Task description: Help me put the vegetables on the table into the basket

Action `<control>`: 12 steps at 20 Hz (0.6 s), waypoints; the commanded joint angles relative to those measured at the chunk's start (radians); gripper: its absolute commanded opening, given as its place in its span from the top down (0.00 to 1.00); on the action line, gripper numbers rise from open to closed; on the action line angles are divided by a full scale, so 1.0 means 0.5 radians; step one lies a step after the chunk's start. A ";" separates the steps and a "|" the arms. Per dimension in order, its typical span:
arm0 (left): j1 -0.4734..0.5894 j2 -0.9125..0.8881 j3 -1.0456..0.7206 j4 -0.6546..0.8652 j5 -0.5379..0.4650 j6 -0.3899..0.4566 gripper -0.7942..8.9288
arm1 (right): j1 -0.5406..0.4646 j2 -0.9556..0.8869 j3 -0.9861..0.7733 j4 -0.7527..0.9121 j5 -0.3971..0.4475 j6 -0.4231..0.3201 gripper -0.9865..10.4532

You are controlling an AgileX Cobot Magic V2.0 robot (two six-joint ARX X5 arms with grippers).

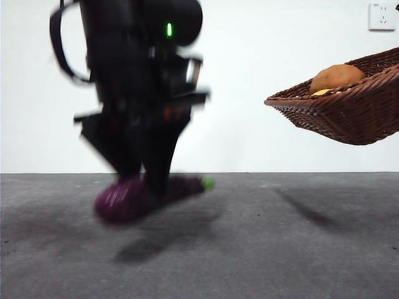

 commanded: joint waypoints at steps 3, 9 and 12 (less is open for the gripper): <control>-0.053 -0.381 0.043 0.101 0.164 -0.076 0.93 | 0.139 0.006 -0.009 -0.004 -0.019 0.047 0.92; -0.163 -0.658 0.043 0.253 0.158 -0.147 0.93 | 0.486 0.006 -0.009 0.067 0.084 0.163 0.92; -0.217 -0.674 0.042 0.419 0.215 -0.278 0.93 | 0.664 0.007 -0.009 0.113 0.087 0.233 0.92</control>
